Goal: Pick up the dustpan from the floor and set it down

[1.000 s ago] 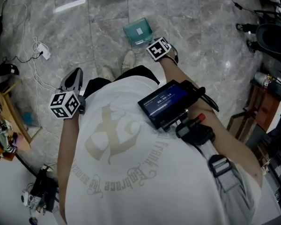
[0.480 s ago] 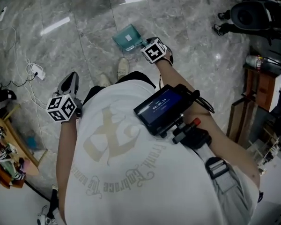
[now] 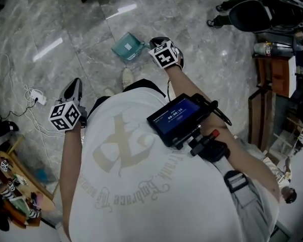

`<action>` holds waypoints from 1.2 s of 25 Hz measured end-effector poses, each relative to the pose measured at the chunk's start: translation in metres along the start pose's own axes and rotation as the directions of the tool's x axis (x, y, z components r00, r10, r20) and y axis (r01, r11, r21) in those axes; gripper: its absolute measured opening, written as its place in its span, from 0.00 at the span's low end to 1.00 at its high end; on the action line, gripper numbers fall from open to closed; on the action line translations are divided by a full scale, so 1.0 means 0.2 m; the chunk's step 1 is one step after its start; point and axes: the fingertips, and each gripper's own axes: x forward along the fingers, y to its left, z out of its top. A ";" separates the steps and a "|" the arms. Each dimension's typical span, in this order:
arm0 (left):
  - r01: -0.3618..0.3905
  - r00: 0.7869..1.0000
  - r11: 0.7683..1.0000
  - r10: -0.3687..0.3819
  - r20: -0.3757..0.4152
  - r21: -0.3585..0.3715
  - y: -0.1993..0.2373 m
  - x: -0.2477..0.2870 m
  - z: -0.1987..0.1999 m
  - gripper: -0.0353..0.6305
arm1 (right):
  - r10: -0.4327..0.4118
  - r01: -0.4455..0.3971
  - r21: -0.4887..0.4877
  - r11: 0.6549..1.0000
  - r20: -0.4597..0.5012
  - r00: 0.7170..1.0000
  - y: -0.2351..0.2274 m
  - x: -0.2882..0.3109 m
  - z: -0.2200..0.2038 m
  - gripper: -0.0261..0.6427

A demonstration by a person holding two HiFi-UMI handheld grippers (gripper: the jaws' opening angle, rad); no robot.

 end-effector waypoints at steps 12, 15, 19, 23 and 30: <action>0.111 0.994 0.988 -0.112 0.002 0.111 -0.05 0.01 0.03 0.07 | 0.136 -0.203 0.120 0.972 0.421 0.897 0.36 -0.50 0.40 0.06; 0.133 0.991 0.981 -0.133 -0.007 0.139 -0.13 0.00 0.03 0.07 | 0.148 -0.231 0.123 0.965 0.472 0.869 0.40 -0.63 0.42 0.06; 0.167 0.986 0.973 -0.165 -0.026 0.160 -0.16 0.01 0.04 0.07 | 0.141 -0.239 0.142 0.960 0.494 0.858 0.43 -0.71 0.43 0.06; 0.188 0.982 0.970 -0.182 -0.054 0.154 -0.16 0.06 0.04 0.07 | 0.130 -0.238 0.166 0.957 0.490 0.862 0.42 -0.70 0.43 0.06; 0.214 0.975 0.966 -0.203 -0.085 0.148 -0.17 0.08 0.02 0.07 | 0.104 -0.225 0.201 0.953 0.479 0.871 0.40 -0.70 0.40 0.06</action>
